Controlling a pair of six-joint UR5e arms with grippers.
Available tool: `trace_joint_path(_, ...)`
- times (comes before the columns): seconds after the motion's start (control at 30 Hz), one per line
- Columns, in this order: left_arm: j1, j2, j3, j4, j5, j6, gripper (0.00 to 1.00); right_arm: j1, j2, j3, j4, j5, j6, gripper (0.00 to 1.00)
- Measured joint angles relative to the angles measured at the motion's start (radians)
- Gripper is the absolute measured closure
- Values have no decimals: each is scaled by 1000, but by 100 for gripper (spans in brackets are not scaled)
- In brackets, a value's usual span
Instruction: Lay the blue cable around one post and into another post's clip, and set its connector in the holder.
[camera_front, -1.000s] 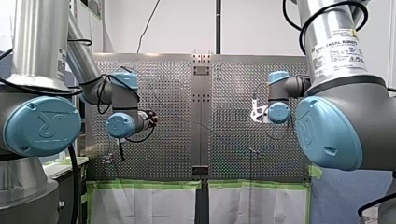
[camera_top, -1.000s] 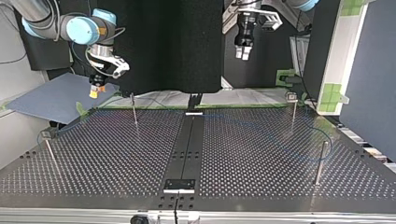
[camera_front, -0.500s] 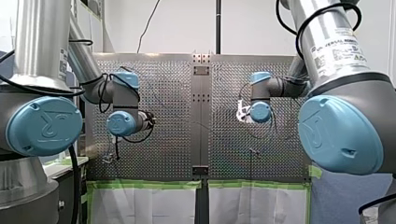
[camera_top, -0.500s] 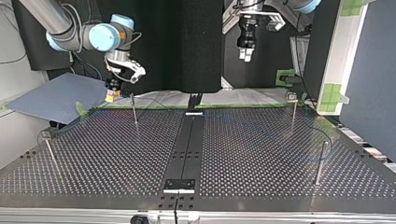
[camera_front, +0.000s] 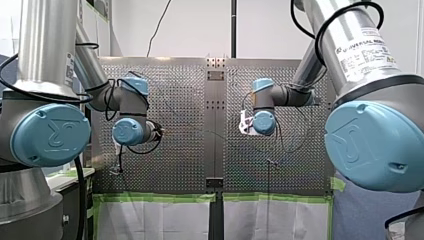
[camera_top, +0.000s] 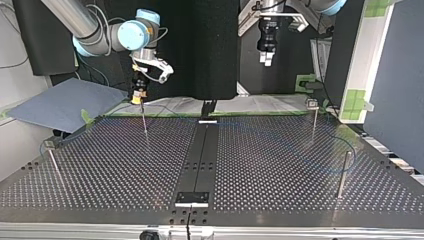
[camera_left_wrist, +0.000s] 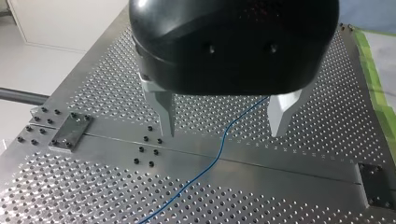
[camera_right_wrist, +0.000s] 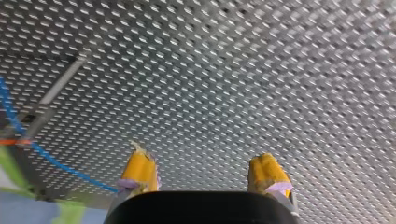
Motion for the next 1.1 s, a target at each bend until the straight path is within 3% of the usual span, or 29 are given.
trace_joint_path(0.13, 5, 0, 0, -4, 1, 6, 2, 37, 35, 0, -2, 25, 12, 0)
trace_joint_path(0.33, 12, 0, 0, -15, 1, 14, 2, 86, 81, 0, -12, 30, 20, 0)
trace_joint_path(0.57, 18, 0, -1, -24, 5, 15, 2, 141, 91, 0, 11, 31, 22, 0)
trace_joint_path(0.8, 21, 0, -1, -48, 2, 19, 2, 199, 92, 0, 13, 50, 42, 0)
trace_joint_path(0.93, 24, 0, -1, -51, 2, 25, 2, 233, 92, 0, 9, 79, 39, 0)
trace_joint_path(1.1, 26, 0, -1, -55, 4, 24, 2, 282, 92, 0, -4, 127, 21, 0)
